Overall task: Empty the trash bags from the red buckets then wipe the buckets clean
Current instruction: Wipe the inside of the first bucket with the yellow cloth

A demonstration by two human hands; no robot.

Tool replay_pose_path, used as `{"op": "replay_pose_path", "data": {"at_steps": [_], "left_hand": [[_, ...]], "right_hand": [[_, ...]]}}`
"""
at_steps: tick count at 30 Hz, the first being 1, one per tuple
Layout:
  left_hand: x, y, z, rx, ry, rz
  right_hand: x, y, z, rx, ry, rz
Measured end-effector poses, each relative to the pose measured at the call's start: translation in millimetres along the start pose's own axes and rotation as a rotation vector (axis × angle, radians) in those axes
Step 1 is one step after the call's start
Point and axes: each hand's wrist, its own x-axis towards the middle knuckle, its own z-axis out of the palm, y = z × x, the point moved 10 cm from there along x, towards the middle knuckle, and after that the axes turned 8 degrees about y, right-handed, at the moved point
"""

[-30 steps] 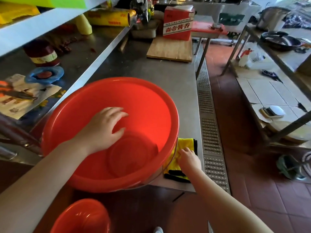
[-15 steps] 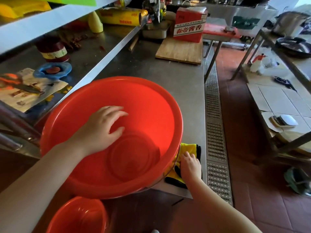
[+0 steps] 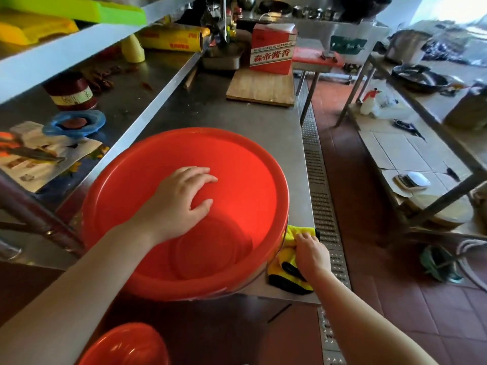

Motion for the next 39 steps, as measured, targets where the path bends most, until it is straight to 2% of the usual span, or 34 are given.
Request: {"op": "replay_pose_path", "data": {"at_steps": [17, 26, 32, 39], "left_hand": [[3.9, 10.4, -17.5, -0.140, 0.044, 0.046], [5.2, 9.4, -21.6, -0.175, 0.023, 0.079], [10.5, -1.4, -25.3, -0.143, 0.012, 0.094], [7.8, -29.0, -39.3, -0.097, 0.033, 0.042]], "right_hand": [[16.2, 18.7, -149.9, 0.000, 0.293, 0.134], [9.3, 4.3, -250.9, 0.076, 0.529, 0.146], [-1.3, -26.1, -311.0, 0.114, 0.688, 0.043], [-8.1, -98.7, -337.1, 0.162, 0.731, -0.149]]}}
